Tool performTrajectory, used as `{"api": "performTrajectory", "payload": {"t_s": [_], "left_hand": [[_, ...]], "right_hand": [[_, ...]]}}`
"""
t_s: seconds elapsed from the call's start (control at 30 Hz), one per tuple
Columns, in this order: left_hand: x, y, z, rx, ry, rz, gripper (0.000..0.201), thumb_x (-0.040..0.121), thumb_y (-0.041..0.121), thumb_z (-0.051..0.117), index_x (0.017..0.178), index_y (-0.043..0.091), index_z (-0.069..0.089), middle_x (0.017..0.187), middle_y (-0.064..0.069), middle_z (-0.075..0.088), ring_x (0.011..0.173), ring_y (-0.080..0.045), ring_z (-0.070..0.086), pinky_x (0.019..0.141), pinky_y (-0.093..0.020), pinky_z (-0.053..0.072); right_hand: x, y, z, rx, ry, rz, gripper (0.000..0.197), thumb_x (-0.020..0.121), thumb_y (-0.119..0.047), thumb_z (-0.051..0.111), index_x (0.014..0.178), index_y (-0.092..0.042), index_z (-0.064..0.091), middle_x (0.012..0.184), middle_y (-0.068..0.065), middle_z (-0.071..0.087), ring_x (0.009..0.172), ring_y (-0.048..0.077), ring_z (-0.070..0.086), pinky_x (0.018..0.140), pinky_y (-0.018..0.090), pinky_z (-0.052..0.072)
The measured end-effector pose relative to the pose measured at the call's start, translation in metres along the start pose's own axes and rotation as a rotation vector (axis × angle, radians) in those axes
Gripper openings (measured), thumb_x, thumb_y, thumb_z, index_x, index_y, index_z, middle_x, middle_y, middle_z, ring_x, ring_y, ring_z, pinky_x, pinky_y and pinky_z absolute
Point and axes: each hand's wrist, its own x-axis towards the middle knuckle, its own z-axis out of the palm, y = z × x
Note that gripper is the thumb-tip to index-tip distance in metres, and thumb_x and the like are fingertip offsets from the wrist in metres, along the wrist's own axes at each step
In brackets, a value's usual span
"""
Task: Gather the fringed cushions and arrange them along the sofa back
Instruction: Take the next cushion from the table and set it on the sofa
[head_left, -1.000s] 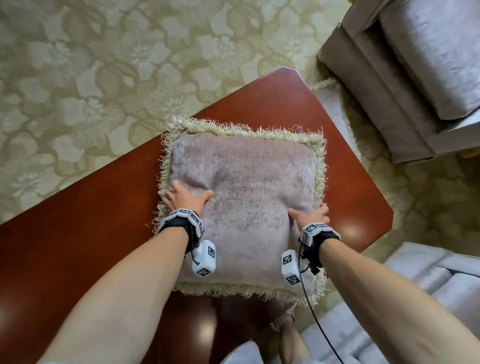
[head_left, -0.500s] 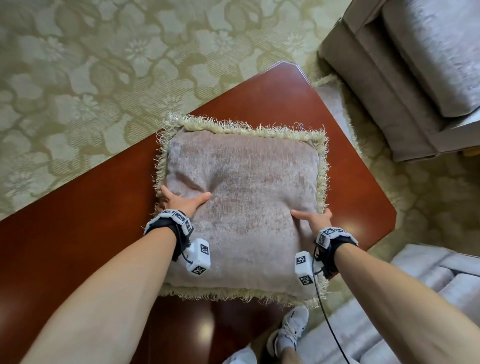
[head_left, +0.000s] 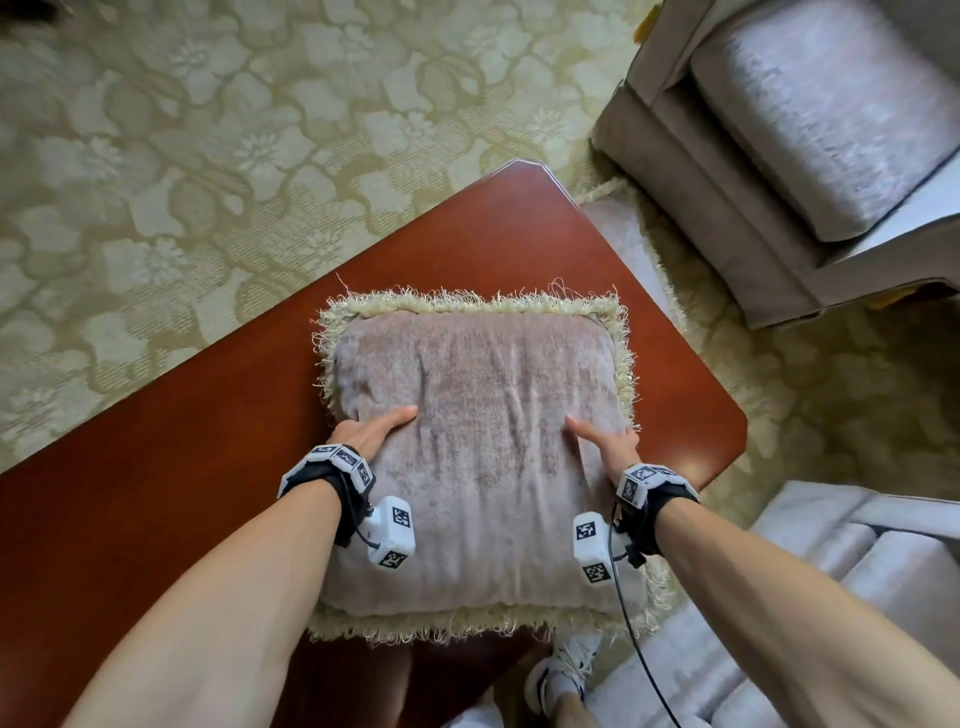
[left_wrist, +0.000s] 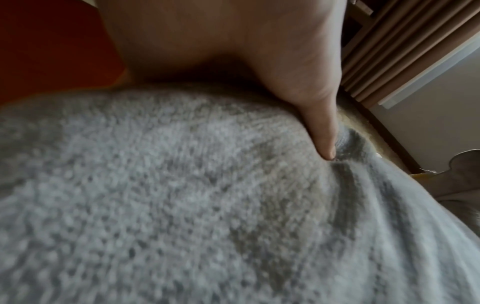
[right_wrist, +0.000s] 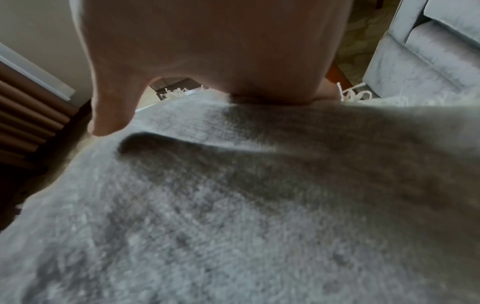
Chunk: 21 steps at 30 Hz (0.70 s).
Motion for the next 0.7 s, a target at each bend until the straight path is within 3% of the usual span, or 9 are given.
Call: {"api": "performTrajectory", "payload": {"t_s": [0.1, 0.23, 0.33, 0.47, 0.6, 0.7], "left_hand": [[-0.012, 0.004, 0.012, 0.046, -0.001, 0.021, 0.148, 0.023, 0.085, 0.073, 0.144, 0.005, 0.040, 0.141, -0.017, 0.050, 0.117, -0.039, 0.055, 0.102, -0.050, 0.044], [-0.034, 0.011, 0.024, 0.042, -0.023, 0.064, 0.130, 0.049, 0.072, 0.079, 0.147, 0.001, 0.031, 0.146, -0.019, 0.044, 0.122, -0.039, 0.052, 0.103, -0.045, 0.043], [-0.048, 0.016, 0.035, 0.047, 0.001, 0.090, 0.128, 0.057, 0.068, 0.079, 0.151, 0.001, 0.022, 0.152, -0.018, 0.035, 0.130, -0.038, 0.045, 0.106, -0.045, 0.040], [-0.074, 0.029, 0.057, 0.101, 0.013, 0.154, 0.137, 0.058, 0.077, 0.071, 0.155, 0.006, 0.005, 0.160, -0.018, 0.018, 0.142, -0.040, 0.029, 0.115, -0.050, 0.027], [-0.105, 0.044, 0.086, 0.181, -0.016, 0.232, 0.144, 0.052, 0.087, 0.064, 0.154, 0.004, 0.006, 0.159, -0.020, 0.016, 0.142, -0.041, 0.027, 0.115, -0.053, 0.025], [-0.127, 0.054, 0.113, 0.223, -0.026, 0.270, 0.151, 0.043, 0.085, 0.071, 0.154, 0.003, 0.008, 0.159, -0.021, 0.018, 0.141, -0.042, 0.030, 0.113, -0.055, 0.028]], "right_hand": [[-0.011, 0.002, -0.011, 0.007, 0.000, -0.025, 0.124, 0.071, -0.049, 0.079, 0.154, -0.010, -0.004, 0.162, 0.011, 0.006, 0.146, 0.032, 0.016, 0.116, 0.052, 0.017], [-0.018, 0.006, -0.033, 0.023, 0.034, -0.031, 0.127, 0.069, -0.049, 0.080, 0.154, -0.008, -0.005, 0.162, 0.013, 0.004, 0.147, 0.032, 0.014, 0.116, 0.051, 0.016], [-0.025, 0.013, -0.047, 0.031, 0.057, 0.002, 0.135, 0.064, -0.053, 0.082, 0.154, -0.009, -0.009, 0.161, 0.013, 0.005, 0.146, 0.033, 0.016, 0.116, 0.051, 0.016], [-0.044, 0.022, -0.074, 0.075, 0.058, 0.010, 0.139, 0.063, -0.054, 0.083, 0.152, -0.011, -0.015, 0.162, 0.014, 0.002, 0.147, 0.032, 0.013, 0.116, 0.052, 0.014], [-0.062, 0.037, -0.111, 0.107, 0.047, 0.020, 0.141, 0.061, -0.059, 0.081, 0.153, -0.014, -0.016, 0.162, 0.014, 0.000, 0.147, 0.034, 0.011, 0.115, 0.055, 0.014], [-0.073, 0.055, -0.145, 0.150, 0.075, 0.039, 0.139, 0.063, -0.055, 0.083, 0.153, -0.016, -0.016, 0.161, 0.016, 0.004, 0.145, 0.039, 0.016, 0.113, 0.059, 0.017]]}}
